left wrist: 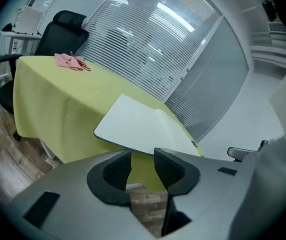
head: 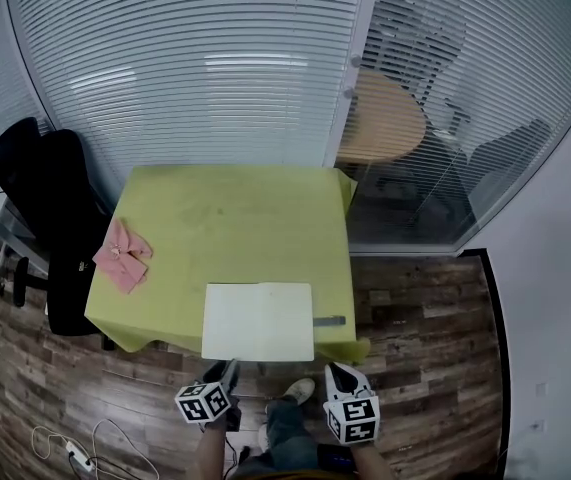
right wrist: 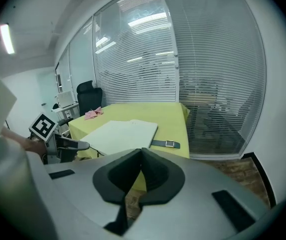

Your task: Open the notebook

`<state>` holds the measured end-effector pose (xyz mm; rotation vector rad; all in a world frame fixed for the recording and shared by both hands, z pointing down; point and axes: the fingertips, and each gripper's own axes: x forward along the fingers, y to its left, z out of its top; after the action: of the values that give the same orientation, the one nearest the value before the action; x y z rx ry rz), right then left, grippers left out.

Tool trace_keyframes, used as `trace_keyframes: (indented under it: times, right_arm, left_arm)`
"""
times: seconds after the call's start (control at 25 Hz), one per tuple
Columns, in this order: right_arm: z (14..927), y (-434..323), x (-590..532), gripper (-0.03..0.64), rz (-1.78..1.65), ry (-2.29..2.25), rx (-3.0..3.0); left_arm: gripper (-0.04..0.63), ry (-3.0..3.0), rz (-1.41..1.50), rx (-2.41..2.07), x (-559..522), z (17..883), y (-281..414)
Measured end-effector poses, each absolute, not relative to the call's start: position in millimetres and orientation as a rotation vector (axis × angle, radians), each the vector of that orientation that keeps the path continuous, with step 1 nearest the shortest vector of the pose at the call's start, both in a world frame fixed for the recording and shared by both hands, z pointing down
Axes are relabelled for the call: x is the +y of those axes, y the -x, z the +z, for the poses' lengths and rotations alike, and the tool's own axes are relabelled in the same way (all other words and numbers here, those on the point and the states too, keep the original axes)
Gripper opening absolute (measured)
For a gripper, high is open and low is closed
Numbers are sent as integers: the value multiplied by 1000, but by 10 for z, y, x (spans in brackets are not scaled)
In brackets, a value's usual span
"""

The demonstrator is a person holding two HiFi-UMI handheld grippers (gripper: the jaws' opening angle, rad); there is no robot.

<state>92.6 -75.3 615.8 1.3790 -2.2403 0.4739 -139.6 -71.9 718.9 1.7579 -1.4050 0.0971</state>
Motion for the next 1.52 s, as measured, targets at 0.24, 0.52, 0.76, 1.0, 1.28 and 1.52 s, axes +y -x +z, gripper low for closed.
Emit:
trace_keyframes:
  times: [0.24, 0.52, 0.76, 1.0, 1.28, 1.52]
  right_arm:
    - [6096, -932, -714, 17, 445, -1375, -2253]
    - [5994, -887, -637, 17, 396, -1386, -2269]
    - [5831, -793, -560, 14, 341, -1420, -2297]
    - [5450, -700, -430, 14, 199, -1443, -2309]
    - [5069, -635, -374, 14, 98, -1491, -2353]
    - [4840, -682, -241, 14, 66, -1547, -2370]
  left_arm:
    - [282, -1698, 232, -1576, -653, 7224, 1646]
    - [230, -1879, 357, -1738, -648, 6797, 1748]
    - [142, -2054, 325, -1729, -697, 6324, 1560]
    - [39, -2194, 275, -1676, -672, 5821, 1277]
    - [25, -2292, 236, -1645, -584, 5396, 1083]
    - [24, -2451, 232, -1656, -392, 4970, 966]
